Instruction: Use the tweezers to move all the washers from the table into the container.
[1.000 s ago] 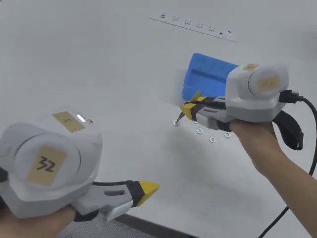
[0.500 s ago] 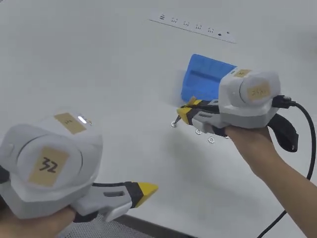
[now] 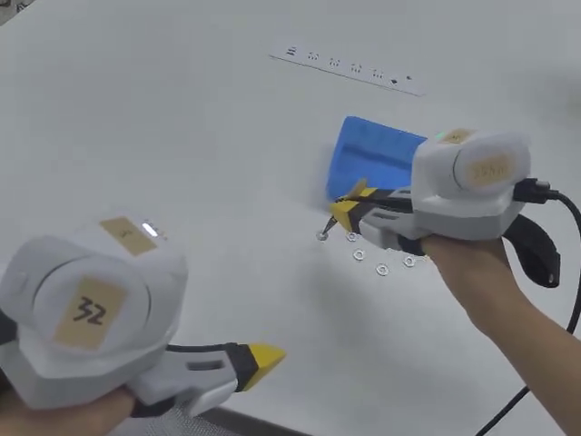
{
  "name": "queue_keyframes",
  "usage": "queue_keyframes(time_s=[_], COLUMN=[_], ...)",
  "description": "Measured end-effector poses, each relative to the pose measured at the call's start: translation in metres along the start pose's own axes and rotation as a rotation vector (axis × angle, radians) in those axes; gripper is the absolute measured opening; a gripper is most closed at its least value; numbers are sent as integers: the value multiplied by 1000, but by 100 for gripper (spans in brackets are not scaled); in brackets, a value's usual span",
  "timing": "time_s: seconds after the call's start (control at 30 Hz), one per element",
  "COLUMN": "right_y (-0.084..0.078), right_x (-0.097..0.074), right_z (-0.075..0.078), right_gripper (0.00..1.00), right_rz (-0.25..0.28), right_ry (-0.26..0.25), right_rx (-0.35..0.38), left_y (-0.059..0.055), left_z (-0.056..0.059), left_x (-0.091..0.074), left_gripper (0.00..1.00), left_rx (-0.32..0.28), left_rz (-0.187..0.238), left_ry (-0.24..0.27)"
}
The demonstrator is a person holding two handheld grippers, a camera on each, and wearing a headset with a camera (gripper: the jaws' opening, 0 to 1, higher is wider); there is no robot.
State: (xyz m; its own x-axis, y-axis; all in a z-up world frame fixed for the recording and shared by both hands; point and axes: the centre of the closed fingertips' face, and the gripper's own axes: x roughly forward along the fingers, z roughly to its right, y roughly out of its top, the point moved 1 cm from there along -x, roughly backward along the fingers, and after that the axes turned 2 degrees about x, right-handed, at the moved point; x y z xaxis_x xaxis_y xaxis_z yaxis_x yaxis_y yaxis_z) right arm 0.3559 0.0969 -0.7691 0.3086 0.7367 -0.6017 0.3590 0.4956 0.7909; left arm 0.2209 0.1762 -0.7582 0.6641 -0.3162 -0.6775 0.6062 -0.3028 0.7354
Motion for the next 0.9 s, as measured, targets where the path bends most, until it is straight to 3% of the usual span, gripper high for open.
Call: queue_keyframes(time_s=[0.17,0.53,0.9], right_y=[10,38,58], right_x=[-12,-24,-16], right_z=[2,28,65], right_gripper=[2,2,2], right_rz=[12,78,110], right_ry=[-15,-58,-133], right_rx=[-19,-7,-10], left_y=[0,-1,-4], left_z=[-1,-1,-3], left_x=[0,-1,0], left_gripper=[99,99,99], left_rx=[12,25,33], left_rz=[-8,-20,-36], left_ry=[0,-4,1])
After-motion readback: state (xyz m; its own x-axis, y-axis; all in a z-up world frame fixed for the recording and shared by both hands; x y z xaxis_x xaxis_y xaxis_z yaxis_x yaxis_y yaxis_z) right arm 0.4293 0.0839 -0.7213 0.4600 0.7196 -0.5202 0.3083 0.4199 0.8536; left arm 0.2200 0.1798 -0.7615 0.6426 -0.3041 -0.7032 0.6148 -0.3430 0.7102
